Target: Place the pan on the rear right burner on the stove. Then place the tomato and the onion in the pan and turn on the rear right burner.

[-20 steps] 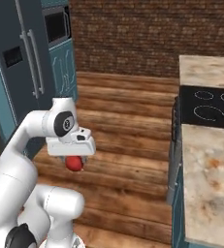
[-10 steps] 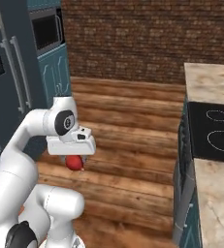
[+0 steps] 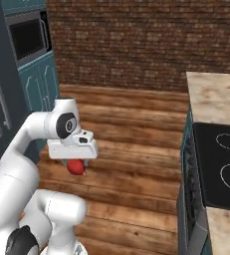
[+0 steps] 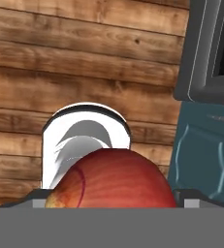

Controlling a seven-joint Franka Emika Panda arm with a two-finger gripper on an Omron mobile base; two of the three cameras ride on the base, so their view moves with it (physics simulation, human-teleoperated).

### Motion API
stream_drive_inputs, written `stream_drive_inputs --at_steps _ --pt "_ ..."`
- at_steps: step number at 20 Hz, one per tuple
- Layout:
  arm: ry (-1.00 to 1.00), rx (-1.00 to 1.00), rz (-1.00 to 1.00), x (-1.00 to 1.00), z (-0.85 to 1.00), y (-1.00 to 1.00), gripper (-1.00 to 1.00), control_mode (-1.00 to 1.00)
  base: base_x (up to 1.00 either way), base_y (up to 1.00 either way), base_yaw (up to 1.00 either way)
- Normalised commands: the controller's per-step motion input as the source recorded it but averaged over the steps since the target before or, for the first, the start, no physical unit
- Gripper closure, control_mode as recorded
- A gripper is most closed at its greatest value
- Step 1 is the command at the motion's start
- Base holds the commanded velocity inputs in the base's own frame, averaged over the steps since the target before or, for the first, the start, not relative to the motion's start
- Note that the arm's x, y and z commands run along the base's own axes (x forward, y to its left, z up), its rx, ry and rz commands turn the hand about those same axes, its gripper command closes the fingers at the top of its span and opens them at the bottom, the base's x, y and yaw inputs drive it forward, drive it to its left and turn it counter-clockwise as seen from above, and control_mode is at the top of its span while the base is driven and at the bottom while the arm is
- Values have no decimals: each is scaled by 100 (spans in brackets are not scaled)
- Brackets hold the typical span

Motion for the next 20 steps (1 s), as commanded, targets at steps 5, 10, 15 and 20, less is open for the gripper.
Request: stream_drive_inputs --at_steps 5,10,15,20 --pt "0 0 0 0 0 0 100 100 35 3 -34" --pt "0 0 0 0 0 0 100 100 10 3 -51" --pt "0 0 0 0 0 0 100 100 0 3 -60" --pt "0 0 0 0 0 0 100 100 0 9 -65"
